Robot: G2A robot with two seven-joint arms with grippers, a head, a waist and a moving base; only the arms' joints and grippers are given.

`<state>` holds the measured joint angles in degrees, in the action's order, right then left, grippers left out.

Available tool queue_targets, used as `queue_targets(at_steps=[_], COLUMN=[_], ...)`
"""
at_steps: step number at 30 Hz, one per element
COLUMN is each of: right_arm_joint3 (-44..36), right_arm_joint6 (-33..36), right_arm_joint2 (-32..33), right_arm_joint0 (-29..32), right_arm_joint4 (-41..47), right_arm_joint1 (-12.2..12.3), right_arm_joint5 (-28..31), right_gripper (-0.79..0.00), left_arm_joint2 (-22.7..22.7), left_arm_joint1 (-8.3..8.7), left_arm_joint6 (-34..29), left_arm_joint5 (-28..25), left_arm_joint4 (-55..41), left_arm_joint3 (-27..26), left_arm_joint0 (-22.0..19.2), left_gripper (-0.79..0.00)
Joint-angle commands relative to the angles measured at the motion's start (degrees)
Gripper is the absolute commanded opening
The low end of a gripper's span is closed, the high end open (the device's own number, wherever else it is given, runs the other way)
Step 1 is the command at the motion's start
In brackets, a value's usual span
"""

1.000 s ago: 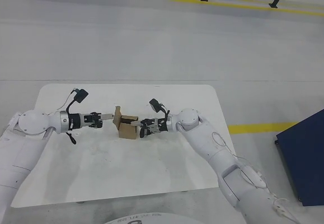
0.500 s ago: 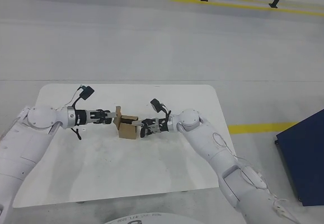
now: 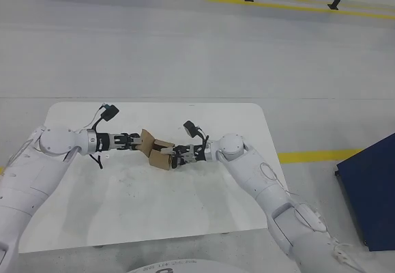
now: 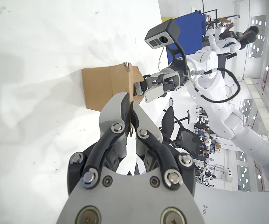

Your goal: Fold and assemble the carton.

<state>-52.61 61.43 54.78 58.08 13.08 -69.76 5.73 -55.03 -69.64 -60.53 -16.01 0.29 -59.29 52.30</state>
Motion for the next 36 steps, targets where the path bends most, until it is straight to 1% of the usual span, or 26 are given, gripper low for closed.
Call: queue_targets(at_steps=[1,3,4,5,6,7,11,15,18,21,25,29,30,32,36], right_arm_joint3=[0.0,-0.1,-0.1,-0.1,-0.2,-0.2,-0.3,-0.5,-0.7,-1.0,-1.3,-1.5,-1.6,-1.6,-1.8], right_arm_joint6=[0.0,0.0,-0.1,-0.2,-0.1,-0.1,-0.1,0.0,0.3,0.4,0.5,0.6,0.6,0.7,0.8], right_arm_joint2=[-0.1,-0.1,-0.1,-0.1,-0.1,-0.1,0.1,0.5,0.9,1.3,1.6,1.8,1.9,1.9,2.0], right_arm_joint0=[0.0,0.0,0.0,0.0,0.0,0.0,0.2,0.5,0.9,1.2,1.5,1.7,1.7,1.8,2.0], right_arm_joint4=[-0.1,0.0,0.0,-0.1,-0.1,-0.1,0.1,0.3,0.5,0.7,0.8,1.0,1.0,1.1,1.4], right_arm_joint1=[0.0,0.0,0.0,0.0,0.0,0.0,0.0,0.2,0.4,0.6,0.7,0.8,0.9,0.9,0.9], right_arm_joint5=[-0.1,-0.1,0.0,0.0,0.1,0.1,0.5,1.3,2.1,2.7,2.8,2.9,2.9,3.1,3.3], right_gripper=[-0.188,-0.182,-0.166,-0.172,-0.166,-0.166,-0.163,-0.16,-0.209,-0.228,-0.24,-0.243,-0.237,-0.24,-0.243], left_arm_joint2=[-0.1,-0.1,-0.2,-0.3,-0.3,-0.4,-1.0,-2.9,-4.6,-5.0,-2.5,1.1,2.0,3.8,7.0], left_arm_joint1=[0.11,0.22,0.28,0.33,0.38,0.43,0.7,1.14,1.51,1.7,1.09,-0.08,-0.42,-1.13,-2.47], left_arm_joint6=[0.0,0.0,-0.1,-0.1,-0.3,-0.4,-1.5,-2.9,-3.2,-2.3,-1.3,0.7,1.2,1.8,3.0], left_arm_joint5=[0.2,0.4,0.5,0.7,0.9,1.1,0.6,-0.4,-1.1,0.7,2.5,4.7,5.3,6.3,7.9], left_arm_joint4=[0.2,0.3,0.3,0.2,0.0,-0.1,-1.9,-5.4,-7.7,-7.1,-5.5,-2.7,-2.1,-1.0,0.9], left_arm_joint3=[-0.6,-1.3,-1.7,-2.1,-2.5,-2.8,-3.9,-2.4,-0.6,1.8,4.6,7.2,7.7,8.1,8.5], left_arm_joint0=[0.3,0.6,0.7,1.0,1.2,1.4,2.2,2.5,2.7,2.4,2.3,0.8,0.3,-0.7,-2.5], left_gripper=[-0.785,-0.785,-0.785,-0.785,-0.477,0.0,0.0,0.0,0.0,0.0,0.0,0.0,-0.012,0.0,0.0])
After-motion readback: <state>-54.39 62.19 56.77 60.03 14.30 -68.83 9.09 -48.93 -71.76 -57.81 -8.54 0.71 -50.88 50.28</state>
